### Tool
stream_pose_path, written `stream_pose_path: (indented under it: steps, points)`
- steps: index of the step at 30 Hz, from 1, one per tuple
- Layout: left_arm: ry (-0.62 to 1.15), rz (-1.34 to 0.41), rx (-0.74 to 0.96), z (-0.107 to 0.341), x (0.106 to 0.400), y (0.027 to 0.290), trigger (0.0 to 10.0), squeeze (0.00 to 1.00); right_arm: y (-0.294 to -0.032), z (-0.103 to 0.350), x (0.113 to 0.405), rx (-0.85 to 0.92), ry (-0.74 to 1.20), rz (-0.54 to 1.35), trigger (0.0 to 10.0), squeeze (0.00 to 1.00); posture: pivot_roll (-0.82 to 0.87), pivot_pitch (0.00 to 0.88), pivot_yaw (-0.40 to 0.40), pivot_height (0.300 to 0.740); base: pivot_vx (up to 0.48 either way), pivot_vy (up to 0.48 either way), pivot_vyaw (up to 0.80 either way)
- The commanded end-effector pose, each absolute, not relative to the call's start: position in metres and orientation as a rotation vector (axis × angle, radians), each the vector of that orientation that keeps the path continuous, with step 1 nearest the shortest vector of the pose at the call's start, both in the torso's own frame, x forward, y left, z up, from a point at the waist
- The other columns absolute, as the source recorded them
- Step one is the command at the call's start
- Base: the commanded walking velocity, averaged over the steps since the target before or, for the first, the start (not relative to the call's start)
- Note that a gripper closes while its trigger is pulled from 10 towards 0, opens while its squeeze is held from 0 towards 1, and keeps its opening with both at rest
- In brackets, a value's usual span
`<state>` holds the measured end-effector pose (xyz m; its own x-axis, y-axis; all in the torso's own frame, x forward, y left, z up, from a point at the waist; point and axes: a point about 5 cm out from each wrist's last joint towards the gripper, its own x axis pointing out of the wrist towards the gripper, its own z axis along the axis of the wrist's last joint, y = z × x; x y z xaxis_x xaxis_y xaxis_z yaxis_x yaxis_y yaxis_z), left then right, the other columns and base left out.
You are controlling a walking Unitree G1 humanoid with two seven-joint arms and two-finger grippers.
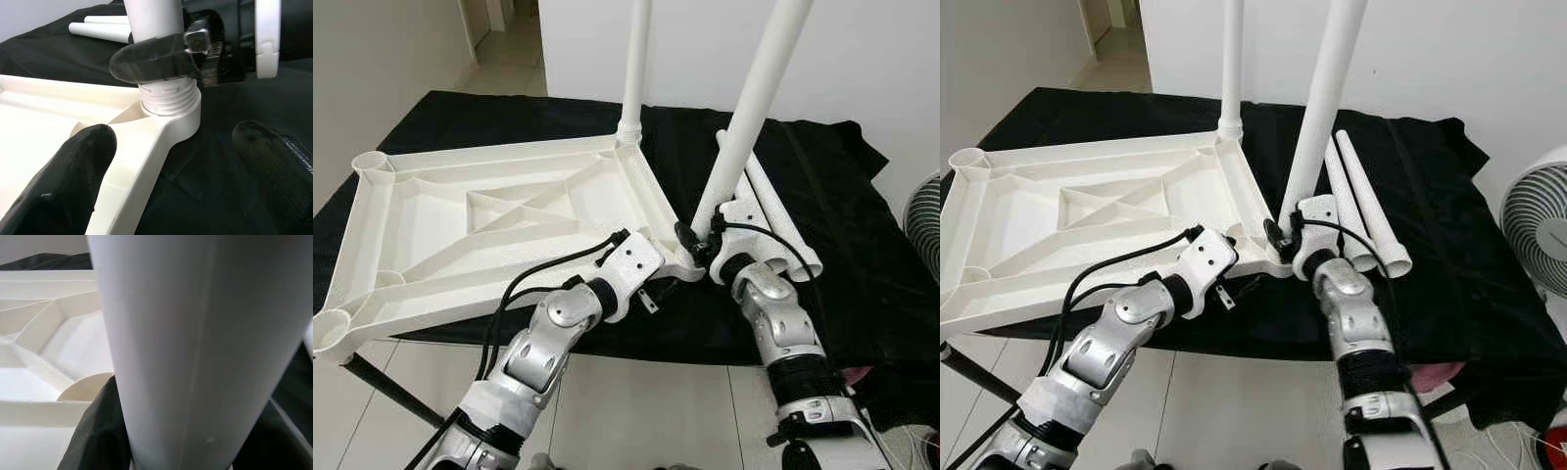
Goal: Building children table
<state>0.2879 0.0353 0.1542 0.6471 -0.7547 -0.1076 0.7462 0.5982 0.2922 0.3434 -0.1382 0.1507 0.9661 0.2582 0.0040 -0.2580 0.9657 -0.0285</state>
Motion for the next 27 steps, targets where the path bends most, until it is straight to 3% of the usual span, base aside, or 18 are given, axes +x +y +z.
stream_pose_path:
  steps: [1,3,13,14,20,21,27]
  points:
    - [-0.014,-0.865,0.322,0.152,0.286,0.036,10.0,0.0,-0.147,0.144,0.343,-0.009,0.028,0.201,10.0,0.0,-0.09,0.065,-0.002,0.74,0.0,0.0,0.0]
    - [-0.01,-0.864,0.32,0.152,0.286,0.036,10.0,0.0,-0.131,0.143,0.341,0.057,0.026,0.029,10.0,0.0,-0.09,0.071,-0.001,0.74,0.0,0.0,0.0]
    - [-0.009,-0.861,0.323,0.152,0.286,0.036,10.0,0.0,-0.116,0.15,0.344,0.09,0.006,-0.008,10.0,0.0,-0.09,0.07,-0.002,0.74,0.0,0.0,0.0]
    - [-0.009,-0.859,0.324,0.152,0.286,0.036,10.0,0.0,-0.117,0.152,0.344,0.1,-0.004,-0.005,10.0,1.0,-0.09,0.068,-0.005,0.74,0.0,0.0,0.0]
    - [-0.009,-0.852,0.325,0.152,0.288,0.037,10.0,0.0,-0.121,0.163,0.339,0.09,-0.062,-0.017,10.0,1.0,-0.09,0.068,-0.005,0.74,0.0,0.0,0.0]
    - [-0.008,-0.851,0.325,0.152,0.287,0.037,10.0,0.0,-0.12,0.164,0.334,0.074,-0.077,-0.005,10.0,0.0,-0.1,0.071,-0.007,0.74,0.0,0.0,0.0]
    - [-0.006,-0.851,0.32,0.152,0.286,0.037,10.0,0.0,-0.119,0.161,0.317,0.06,-0.097,0.049,10.0,0.0,-0.1,0.079,-0.006,0.74,0.0,0.0,0.0]
